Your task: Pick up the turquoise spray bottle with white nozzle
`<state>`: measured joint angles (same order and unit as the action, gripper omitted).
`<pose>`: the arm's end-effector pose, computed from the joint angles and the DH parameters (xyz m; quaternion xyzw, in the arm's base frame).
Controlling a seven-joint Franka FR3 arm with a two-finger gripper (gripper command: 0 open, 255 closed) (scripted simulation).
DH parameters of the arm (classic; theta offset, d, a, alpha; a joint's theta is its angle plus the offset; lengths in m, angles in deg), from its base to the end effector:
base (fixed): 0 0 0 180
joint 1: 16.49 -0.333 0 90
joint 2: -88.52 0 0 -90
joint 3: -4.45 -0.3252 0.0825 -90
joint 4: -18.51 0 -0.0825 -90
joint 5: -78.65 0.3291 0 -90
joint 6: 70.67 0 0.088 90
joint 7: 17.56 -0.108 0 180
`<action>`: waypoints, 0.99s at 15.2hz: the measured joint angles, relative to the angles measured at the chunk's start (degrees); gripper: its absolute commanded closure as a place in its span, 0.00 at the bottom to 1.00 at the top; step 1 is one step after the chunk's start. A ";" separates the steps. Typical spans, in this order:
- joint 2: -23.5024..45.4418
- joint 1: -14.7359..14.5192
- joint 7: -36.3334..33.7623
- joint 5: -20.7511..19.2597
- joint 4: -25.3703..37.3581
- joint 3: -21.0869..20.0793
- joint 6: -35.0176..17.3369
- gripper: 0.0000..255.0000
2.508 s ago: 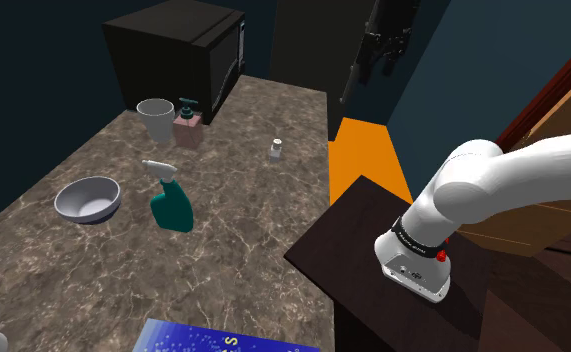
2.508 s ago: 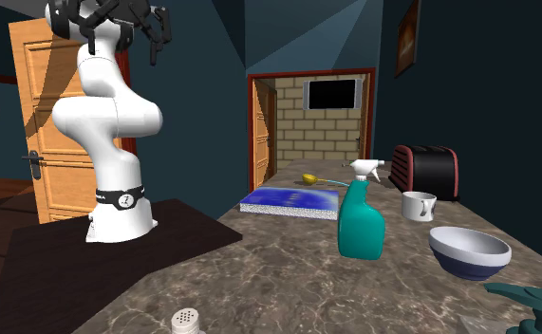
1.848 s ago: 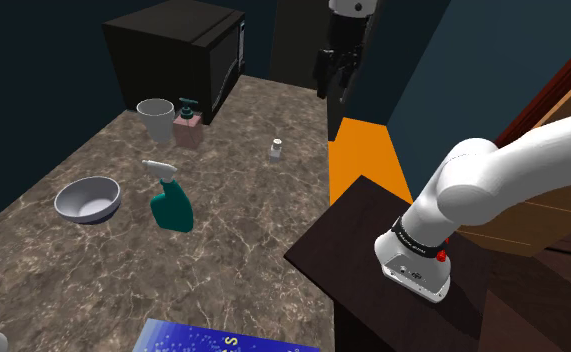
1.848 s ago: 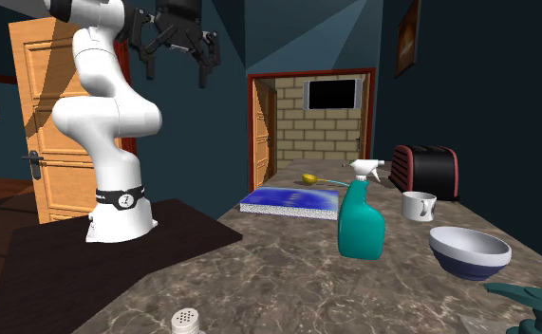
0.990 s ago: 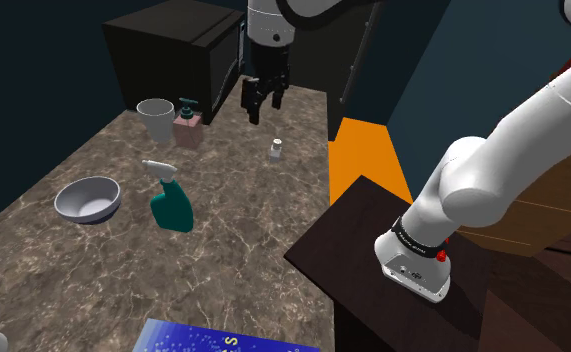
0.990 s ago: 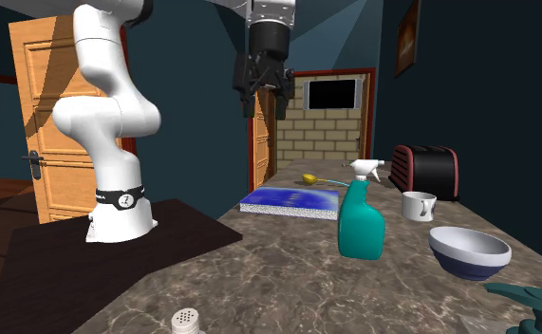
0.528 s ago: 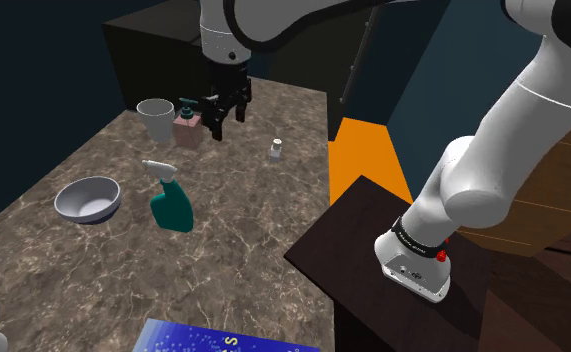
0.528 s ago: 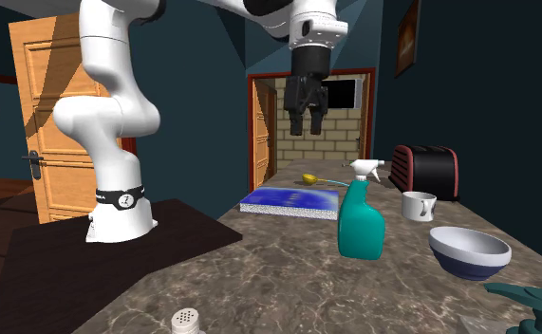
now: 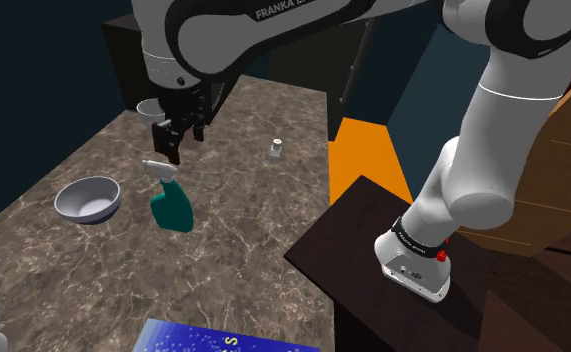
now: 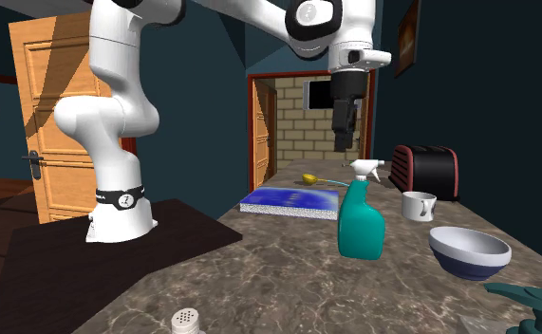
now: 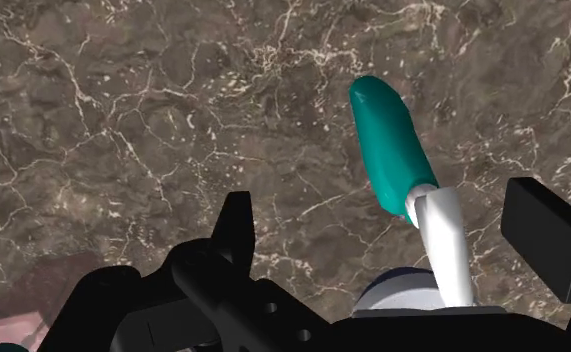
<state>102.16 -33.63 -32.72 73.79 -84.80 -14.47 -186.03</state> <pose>0.4729 0.3208 0.4501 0.9807 0.1955 -0.0063 0.0029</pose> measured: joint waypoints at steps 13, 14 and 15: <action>9.20 -3.13 -1.34 -3.49 4.42 -0.50 -4.61 1.00; 9.21 -3.13 -1.34 -3.49 4.38 -0.49 -4.67 1.00; 9.19 -3.12 -1.34 -3.50 4.37 -0.49 -4.70 1.00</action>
<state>111.35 -36.76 -34.06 70.29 -80.43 -14.97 -190.72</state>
